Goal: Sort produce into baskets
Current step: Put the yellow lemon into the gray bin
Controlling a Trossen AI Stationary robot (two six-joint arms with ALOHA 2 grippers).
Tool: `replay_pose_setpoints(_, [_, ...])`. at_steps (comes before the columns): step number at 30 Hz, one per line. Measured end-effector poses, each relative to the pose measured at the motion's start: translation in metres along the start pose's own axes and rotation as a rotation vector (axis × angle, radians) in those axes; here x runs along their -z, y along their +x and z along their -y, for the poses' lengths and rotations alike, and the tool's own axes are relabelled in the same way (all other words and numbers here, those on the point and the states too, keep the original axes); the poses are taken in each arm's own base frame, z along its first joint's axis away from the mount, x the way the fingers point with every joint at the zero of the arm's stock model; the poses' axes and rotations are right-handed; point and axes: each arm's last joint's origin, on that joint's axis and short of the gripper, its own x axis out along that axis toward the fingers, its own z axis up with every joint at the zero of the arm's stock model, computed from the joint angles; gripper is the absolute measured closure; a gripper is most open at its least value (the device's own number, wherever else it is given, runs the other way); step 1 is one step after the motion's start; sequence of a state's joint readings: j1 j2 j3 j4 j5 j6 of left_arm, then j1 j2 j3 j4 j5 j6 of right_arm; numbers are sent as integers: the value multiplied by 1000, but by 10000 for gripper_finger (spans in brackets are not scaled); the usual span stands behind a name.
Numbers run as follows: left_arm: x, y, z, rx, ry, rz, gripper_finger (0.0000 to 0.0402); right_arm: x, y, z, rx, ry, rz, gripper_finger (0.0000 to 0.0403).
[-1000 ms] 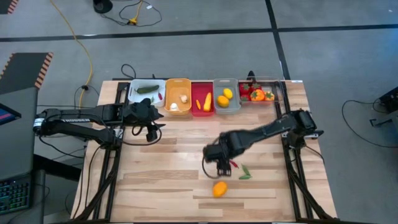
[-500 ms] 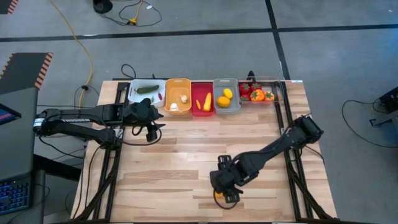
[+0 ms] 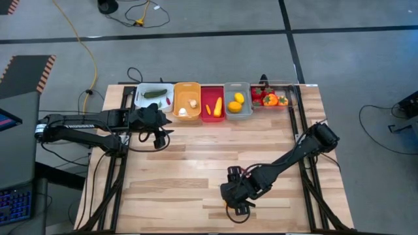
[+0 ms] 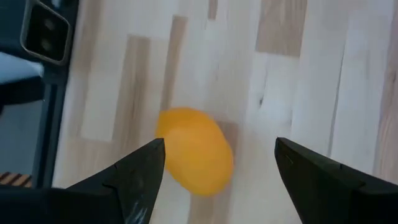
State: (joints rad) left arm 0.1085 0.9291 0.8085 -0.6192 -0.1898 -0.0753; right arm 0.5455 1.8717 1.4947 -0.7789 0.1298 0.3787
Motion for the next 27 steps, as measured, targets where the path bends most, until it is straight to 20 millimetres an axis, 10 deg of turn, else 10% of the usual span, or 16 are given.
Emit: replay_pose_setpoints(27, [0, 0, 0, 0, 0, 0, 223, 33, 42, 1, -73, -185, 7, 74])
